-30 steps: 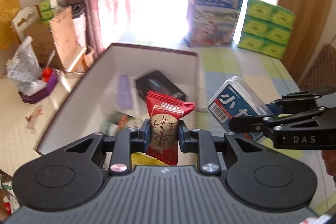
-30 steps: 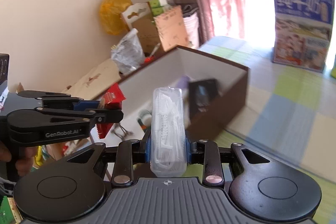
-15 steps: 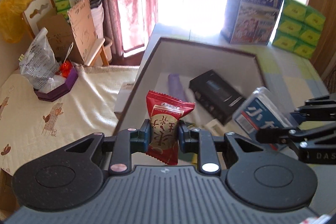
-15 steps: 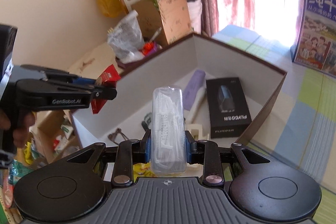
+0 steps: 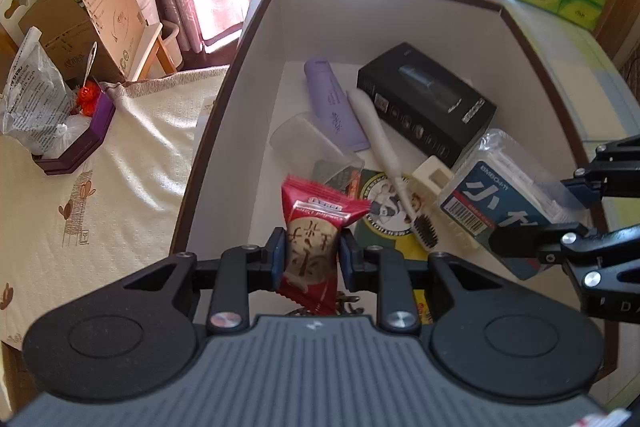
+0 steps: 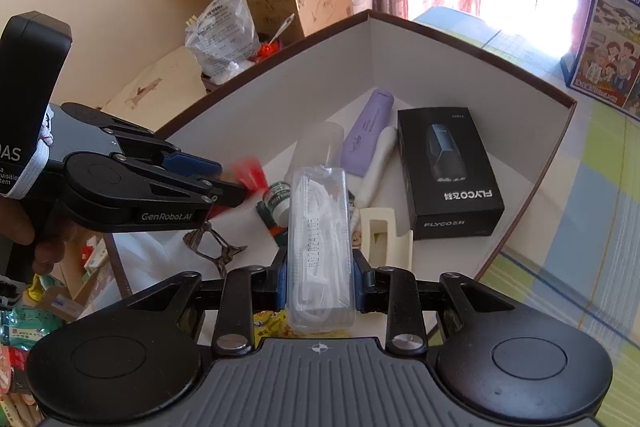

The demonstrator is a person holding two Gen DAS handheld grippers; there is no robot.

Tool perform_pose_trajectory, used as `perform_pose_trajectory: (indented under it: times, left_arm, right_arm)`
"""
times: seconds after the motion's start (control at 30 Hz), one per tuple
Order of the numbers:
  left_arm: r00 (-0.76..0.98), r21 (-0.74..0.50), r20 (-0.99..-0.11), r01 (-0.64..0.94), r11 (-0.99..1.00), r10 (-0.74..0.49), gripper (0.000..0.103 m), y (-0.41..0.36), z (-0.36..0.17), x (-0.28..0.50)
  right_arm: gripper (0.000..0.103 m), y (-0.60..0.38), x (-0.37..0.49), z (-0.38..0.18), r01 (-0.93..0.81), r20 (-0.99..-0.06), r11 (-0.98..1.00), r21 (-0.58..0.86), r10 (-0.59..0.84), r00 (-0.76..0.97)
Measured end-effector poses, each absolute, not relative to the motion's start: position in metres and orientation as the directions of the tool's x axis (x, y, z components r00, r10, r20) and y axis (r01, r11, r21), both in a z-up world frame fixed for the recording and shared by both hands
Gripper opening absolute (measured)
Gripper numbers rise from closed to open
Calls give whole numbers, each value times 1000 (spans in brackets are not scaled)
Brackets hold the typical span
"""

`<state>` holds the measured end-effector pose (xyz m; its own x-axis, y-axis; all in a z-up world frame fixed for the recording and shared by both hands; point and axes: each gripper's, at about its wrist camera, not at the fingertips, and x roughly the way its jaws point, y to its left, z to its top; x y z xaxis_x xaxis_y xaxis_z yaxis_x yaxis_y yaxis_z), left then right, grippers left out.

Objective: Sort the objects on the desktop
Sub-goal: 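Open both tools to drop the candy and toothpick box into the box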

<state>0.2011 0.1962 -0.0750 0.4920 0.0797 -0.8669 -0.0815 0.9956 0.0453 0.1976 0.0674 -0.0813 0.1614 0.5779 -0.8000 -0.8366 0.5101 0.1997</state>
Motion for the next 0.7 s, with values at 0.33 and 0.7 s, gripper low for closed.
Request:
perform_pose_trajectory:
  times: [0.33,0.7]
  left_arm:
    - [507,29,-860,-65,997,58,35,199,-68,198]
    - [532,17,-845,-66,998,50,37,199,-54,194]
  right_arm:
    - [27,78,193,-90,-841,-813,504,196,563,148]
    - [28,95,190,-94,-853,-818,495,162,551,165]
